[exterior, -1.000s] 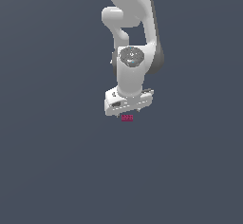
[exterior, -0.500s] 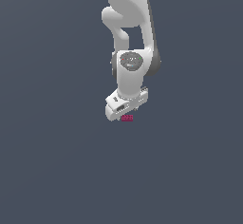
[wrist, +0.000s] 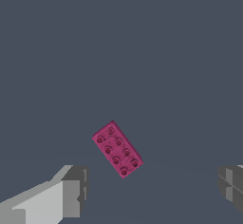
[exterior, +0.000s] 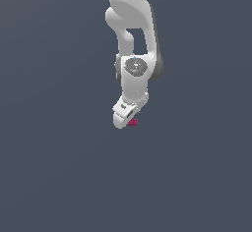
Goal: Pick up the object and move it to a goal position.
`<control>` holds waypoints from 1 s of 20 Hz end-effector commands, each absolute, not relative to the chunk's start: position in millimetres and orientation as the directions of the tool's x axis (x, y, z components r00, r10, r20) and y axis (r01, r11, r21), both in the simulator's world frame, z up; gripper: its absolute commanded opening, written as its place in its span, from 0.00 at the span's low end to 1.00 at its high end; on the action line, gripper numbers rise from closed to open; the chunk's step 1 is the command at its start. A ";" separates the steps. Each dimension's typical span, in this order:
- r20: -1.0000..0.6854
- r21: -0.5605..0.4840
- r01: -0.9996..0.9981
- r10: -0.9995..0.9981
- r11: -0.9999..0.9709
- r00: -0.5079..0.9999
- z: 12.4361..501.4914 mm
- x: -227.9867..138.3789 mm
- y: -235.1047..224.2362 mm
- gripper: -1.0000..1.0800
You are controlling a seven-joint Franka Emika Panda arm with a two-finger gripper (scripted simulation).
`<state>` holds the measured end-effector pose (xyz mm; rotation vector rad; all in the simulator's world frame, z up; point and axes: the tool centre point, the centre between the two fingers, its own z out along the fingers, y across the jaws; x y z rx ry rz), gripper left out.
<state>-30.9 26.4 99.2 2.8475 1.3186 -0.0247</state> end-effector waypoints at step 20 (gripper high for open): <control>-0.003 -0.001 0.990 0.990 -0.139 0.139 66.1 -54.4 31.1 0.96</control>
